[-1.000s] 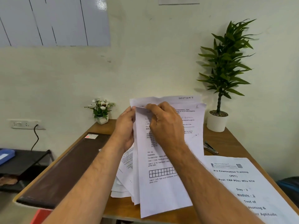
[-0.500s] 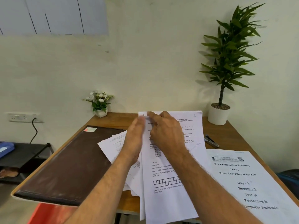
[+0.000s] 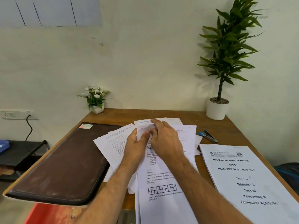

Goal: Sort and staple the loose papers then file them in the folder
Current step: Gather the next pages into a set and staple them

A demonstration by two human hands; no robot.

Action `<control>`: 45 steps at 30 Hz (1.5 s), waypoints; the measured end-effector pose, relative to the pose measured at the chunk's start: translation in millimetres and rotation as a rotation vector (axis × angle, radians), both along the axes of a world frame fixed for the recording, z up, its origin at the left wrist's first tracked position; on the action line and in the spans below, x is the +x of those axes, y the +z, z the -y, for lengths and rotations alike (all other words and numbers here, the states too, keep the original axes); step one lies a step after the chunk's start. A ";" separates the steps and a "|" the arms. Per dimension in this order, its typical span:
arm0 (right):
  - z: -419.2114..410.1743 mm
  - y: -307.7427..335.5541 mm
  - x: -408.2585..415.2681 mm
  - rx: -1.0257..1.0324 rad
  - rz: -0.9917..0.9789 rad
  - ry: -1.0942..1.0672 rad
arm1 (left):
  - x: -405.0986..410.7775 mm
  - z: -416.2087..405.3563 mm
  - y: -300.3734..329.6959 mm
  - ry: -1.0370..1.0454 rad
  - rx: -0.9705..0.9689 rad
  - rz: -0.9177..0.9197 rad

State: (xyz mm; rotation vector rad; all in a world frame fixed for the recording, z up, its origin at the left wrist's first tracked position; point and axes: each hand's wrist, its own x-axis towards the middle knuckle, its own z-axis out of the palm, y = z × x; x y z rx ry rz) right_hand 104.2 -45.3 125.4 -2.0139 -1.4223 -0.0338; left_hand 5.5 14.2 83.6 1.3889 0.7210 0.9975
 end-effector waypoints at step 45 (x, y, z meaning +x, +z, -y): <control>3.8 -123.3 20.1 0.114 -0.357 -0.024 | 4.4 7.5 -88.5 0.073 0.237 -0.324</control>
